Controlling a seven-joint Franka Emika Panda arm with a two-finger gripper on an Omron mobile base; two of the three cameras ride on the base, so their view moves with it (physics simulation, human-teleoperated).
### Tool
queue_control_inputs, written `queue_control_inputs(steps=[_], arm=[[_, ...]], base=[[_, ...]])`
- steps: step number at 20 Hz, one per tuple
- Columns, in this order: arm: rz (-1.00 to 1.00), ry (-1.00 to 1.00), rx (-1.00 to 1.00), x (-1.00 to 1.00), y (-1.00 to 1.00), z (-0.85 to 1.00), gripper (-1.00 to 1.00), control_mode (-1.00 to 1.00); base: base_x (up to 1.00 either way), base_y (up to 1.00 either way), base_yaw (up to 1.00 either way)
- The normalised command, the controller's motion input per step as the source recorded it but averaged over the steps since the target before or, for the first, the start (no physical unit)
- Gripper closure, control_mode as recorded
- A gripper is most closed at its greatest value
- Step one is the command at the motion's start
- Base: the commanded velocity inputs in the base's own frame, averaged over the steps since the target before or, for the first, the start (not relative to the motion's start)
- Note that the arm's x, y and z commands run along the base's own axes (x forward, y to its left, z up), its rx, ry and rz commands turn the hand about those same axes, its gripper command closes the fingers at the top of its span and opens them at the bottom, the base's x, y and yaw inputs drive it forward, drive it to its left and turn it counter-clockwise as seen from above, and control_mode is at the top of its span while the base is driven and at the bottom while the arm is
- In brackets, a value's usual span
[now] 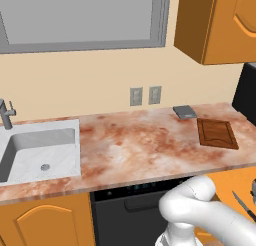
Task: Open the drawer on the right and place the cutting tools on the cutting board.
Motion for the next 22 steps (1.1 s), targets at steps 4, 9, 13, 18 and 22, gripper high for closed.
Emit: queue_control_inputs(steps=[4, 9, 13, 18, 22], arm=[[0.00, 0.12, 0.00, 0.00, 0.00, -0.21, 1.00, -1.00], [0.00, 0.05, 0.00, -0.24, 0.00, 0.00, 1.00, -1.00], [0.00, 0.00, 0.05, -0.35, 0.00, 0.41, 1.00, -1.00], [0.00, -0.03, 0.09, -0.41, 0.01, 0.97, 1.00, -1.00], [0.00, -0.04, 0.07, -0.37, 0.24, 1.00, 1.00, -1.00]], base=[[0.00, 0.00, 0.00], [0.00, 0.00, 0.00], [0.00, 0.00, 0.00], [0.00, 0.00, 0.00], [0.00, 0.00, 0.00]])
